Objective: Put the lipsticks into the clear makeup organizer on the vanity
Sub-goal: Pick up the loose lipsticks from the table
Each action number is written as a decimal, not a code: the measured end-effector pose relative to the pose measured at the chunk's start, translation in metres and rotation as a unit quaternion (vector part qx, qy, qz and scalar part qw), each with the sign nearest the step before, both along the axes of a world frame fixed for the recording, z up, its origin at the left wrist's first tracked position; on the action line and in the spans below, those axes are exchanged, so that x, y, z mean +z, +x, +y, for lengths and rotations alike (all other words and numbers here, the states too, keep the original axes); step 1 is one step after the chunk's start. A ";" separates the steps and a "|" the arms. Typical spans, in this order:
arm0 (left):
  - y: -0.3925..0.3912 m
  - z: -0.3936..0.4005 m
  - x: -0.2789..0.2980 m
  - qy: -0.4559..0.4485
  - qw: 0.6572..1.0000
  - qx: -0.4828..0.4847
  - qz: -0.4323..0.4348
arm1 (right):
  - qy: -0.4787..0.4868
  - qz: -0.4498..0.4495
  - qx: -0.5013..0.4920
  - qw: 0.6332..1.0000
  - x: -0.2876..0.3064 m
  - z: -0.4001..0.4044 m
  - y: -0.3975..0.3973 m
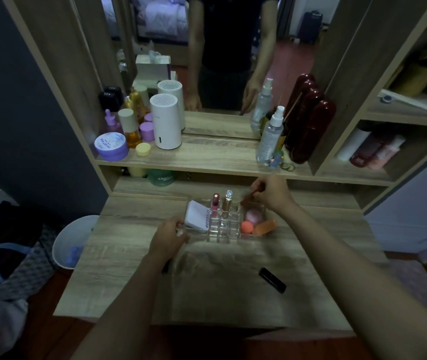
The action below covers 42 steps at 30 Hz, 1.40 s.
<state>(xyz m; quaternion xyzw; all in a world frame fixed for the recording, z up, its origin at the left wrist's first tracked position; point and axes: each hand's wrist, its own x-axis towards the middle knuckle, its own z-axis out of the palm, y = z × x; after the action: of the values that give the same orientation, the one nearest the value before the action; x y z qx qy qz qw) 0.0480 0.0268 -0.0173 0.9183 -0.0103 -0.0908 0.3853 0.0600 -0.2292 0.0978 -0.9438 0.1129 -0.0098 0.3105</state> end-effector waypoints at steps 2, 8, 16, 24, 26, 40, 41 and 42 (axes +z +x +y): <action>0.000 0.000 -0.001 -0.010 1.000 0.000 -0.005 | -0.012 -0.007 0.007 1.000 -0.007 0.008 0.005; 0.002 0.002 -0.002 -0.024 1.000 0.005 -0.006 | -0.078 0.008 0.056 0.995 -0.024 0.020 0.014; 0.004 0.007 -0.003 -0.026 1.000 -0.005 0.000 | -0.077 0.040 0.079 0.993 -0.037 0.026 0.019; 0.003 0.009 -0.001 -0.015 1.000 0.003 0.018 | -0.091 0.069 0.098 0.989 -0.044 0.028 0.021; 0.004 0.012 -0.002 0.002 1.000 0.018 0.021 | -0.094 0.070 0.105 0.988 -0.044 0.030 0.022; -0.004 0.015 0.003 0.165 0.969 0.014 0.185 | -0.167 0.052 0.120 0.977 -0.009 0.004 0.009; -0.004 0.015 0.004 0.173 0.967 0.014 0.184 | -0.176 0.040 0.116 0.977 -0.001 -0.002 0.003; -0.005 0.013 0.006 0.181 0.966 0.013 0.183 | -0.178 0.023 0.106 0.978 0.007 -0.008 -0.005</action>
<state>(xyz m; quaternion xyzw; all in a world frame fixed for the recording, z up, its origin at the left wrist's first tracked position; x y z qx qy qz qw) 0.0431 0.0401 -0.0117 0.9404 0.0890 -0.2528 0.2094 0.0547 -0.2372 0.1043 -0.9906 0.0156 0.0250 0.1338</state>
